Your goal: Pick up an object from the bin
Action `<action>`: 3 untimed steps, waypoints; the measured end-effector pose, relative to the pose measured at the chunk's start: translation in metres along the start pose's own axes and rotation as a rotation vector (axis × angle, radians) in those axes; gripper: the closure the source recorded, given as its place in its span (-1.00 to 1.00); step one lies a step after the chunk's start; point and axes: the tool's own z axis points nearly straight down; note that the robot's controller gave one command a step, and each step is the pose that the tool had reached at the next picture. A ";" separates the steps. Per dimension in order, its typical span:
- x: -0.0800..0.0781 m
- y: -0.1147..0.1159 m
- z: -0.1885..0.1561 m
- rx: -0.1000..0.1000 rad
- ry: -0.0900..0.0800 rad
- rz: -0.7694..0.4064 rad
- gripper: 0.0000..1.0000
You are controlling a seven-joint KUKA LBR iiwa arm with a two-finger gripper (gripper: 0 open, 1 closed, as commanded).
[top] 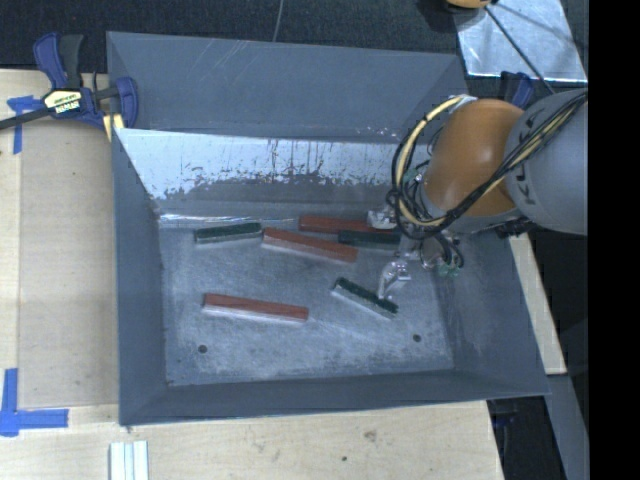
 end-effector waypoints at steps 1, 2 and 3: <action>0.006 0.020 0.000 0.003 0.003 0.015 -1.00; 0.041 0.026 0.001 -0.006 0.001 0.101 -1.00; 0.019 0.049 0.008 0.000 0.032 0.211 1.00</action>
Offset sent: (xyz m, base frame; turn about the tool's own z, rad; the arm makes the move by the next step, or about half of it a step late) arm -0.0648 0.0320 -0.0166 0.1147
